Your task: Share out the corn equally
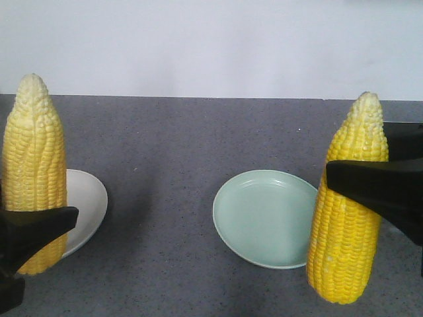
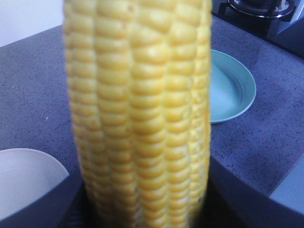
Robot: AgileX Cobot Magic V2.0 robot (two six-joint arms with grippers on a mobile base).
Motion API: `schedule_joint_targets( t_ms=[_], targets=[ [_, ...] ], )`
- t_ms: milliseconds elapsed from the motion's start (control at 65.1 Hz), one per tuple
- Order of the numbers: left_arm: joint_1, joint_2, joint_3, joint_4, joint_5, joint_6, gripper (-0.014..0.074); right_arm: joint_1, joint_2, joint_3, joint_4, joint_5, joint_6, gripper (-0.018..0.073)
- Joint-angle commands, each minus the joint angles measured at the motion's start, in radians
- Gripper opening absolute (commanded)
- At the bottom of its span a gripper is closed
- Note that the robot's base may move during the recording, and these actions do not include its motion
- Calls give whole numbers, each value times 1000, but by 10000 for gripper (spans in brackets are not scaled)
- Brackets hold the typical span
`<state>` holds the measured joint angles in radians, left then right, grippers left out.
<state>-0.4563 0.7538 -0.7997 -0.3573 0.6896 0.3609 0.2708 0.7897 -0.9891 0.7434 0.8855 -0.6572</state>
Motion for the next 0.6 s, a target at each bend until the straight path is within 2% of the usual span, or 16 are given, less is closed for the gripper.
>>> schedule_joint_targets(
  t_ms=[0,584],
  targets=[
    [-4,-4,-22,-27,-63,2,278,-7,-4,-24,33,-54,-8,225],
    [-4,-4,-22,-27,-63,2,278,-7,-4,-24,33,-54,-8,225]
  ],
)
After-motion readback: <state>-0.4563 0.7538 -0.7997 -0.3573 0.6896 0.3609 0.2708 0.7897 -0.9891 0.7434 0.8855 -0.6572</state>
